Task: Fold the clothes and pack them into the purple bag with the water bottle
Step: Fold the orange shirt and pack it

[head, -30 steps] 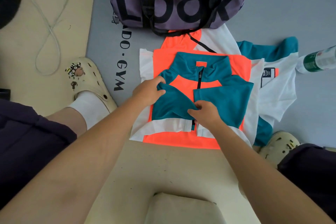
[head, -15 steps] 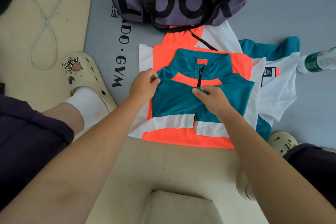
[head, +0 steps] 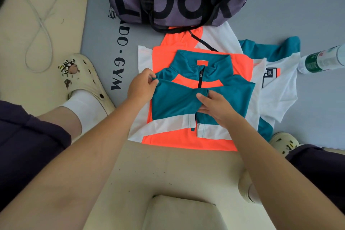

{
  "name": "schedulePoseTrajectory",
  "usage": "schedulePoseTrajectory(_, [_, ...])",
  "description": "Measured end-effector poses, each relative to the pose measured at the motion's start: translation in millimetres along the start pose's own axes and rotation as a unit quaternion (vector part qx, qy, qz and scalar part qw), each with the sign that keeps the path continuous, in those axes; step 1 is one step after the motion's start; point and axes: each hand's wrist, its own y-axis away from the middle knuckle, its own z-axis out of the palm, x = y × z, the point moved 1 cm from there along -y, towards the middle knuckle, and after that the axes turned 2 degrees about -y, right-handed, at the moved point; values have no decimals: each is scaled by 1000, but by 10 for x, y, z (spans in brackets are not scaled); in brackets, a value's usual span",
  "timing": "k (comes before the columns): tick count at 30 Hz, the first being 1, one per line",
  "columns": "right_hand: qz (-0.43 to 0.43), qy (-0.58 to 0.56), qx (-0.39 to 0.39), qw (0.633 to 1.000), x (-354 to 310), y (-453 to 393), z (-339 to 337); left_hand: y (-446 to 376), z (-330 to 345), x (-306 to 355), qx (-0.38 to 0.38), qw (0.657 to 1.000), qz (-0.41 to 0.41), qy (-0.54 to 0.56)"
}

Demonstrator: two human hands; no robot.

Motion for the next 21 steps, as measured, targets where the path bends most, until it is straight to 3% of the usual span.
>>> schedulePoseTrajectory(4, [-12,161,63,985,105,9,133,45,-5,-37,3,997,-65,40])
schedulePoseTrajectory(6, [-39,188,95,977,135,31,188,38,-2,-54,-6,994,-97,57])
schedulePoseTrajectory(9, [-59,116,52,990,155,84,240,30,-19,-42,-10,992,-104,71])
schedulePoseTrajectory(11, [-18,87,-7,996,184,94,206,18,-32,-38,-2,993,-92,77])
schedulePoseTrajectory(13, [20,160,-21,987,207,81,114,0,-41,-35,8,989,-96,109])
schedulePoseTrajectory(15, [16,260,35,965,193,58,19,-22,-44,-22,11,986,-109,122])
schedulePoseTrajectory(21, [-60,302,134,942,119,-49,-50,-90,-58,19,-25,995,-87,45])
